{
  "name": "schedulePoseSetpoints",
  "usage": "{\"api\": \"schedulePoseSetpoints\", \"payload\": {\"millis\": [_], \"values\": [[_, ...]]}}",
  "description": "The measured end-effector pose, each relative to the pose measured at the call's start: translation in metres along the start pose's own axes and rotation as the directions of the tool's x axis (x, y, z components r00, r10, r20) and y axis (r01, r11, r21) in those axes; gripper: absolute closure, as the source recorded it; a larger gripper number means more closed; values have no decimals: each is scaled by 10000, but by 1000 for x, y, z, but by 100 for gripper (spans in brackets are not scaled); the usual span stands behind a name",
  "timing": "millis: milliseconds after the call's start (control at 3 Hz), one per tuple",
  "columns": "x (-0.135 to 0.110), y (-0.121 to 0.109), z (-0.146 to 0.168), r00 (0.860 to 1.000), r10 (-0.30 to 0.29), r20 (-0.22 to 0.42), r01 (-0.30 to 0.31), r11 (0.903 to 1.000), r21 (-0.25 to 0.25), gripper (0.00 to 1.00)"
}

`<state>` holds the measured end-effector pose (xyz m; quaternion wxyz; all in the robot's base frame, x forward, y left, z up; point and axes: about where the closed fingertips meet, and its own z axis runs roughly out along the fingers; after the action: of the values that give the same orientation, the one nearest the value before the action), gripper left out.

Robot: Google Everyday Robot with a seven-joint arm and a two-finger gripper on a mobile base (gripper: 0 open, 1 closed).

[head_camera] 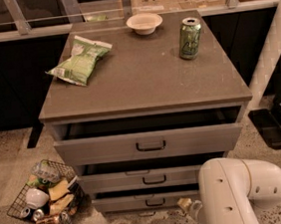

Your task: Close bottom drawer

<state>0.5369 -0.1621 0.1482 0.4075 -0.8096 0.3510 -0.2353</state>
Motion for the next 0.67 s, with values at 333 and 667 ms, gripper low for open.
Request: {"api": "schedulePoseSetpoints", "payload": {"millis": [333,667], "values": [[-1,0,-1,10000,-1,1,1,10000,-1,84],[-2,-1,1,10000,-6,16,6,10000,16,60]]}}
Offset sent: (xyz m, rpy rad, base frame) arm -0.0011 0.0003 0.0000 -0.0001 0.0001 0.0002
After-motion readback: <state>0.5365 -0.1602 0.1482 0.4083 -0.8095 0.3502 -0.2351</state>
